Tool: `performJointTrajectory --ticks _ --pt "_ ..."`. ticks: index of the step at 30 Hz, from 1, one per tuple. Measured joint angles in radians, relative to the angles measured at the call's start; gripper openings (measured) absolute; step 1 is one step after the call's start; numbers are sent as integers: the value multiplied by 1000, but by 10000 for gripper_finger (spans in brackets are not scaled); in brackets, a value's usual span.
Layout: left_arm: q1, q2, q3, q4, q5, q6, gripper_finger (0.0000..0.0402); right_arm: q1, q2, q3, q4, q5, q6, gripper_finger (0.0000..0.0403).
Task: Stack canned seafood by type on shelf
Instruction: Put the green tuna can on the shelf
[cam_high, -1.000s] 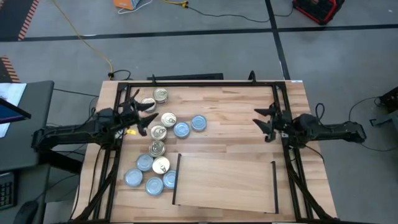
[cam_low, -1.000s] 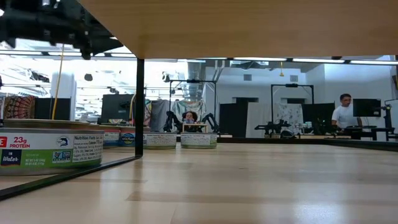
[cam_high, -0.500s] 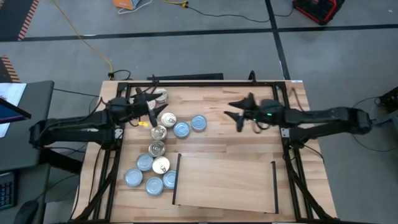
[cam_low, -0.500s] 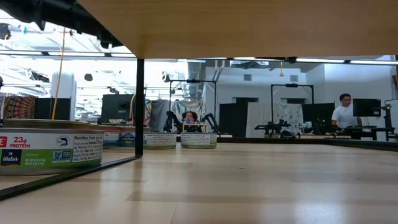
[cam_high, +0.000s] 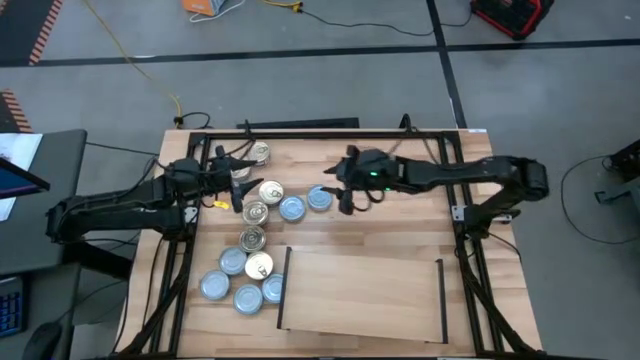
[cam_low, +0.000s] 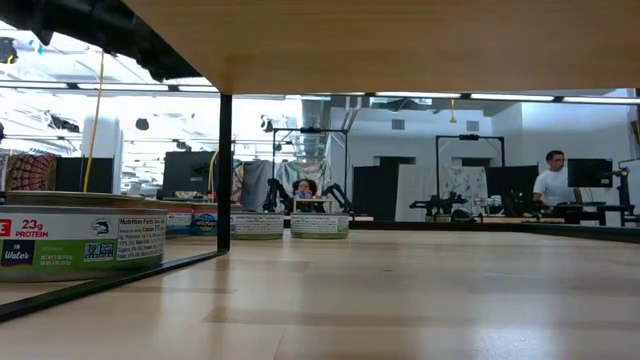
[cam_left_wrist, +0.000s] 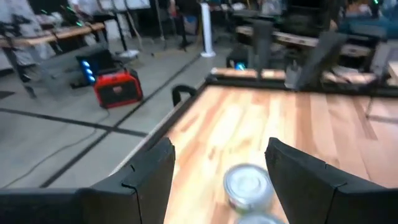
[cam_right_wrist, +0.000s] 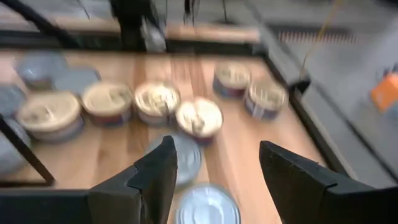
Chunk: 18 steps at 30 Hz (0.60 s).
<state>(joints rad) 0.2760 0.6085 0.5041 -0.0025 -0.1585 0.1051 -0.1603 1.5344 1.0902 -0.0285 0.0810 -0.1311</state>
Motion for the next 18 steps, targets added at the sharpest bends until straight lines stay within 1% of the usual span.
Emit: performJointTrajectory --ticks 4,6,8,12,15,18 --pt "0 11 0 -7 -1 35 239 -24 139 66 -75 0 -13 256" --pt "0 15 0 -7 -1 46 239 -35 188 87 -104 0 -24 257" --pt "0 15 0 -4 -4 52 239 -51 224 98 -107 0 2 260" --pt "0 15 0 0 -7 48 239 -92 281 97 -162 -1 79 260" --pt "0 15 0 -1 -7 47 239 -129 288 86 -202 -16 147 255" --pt "0 32 0 21 -8 48 239 -163 285 38 -143 -76 225 246"
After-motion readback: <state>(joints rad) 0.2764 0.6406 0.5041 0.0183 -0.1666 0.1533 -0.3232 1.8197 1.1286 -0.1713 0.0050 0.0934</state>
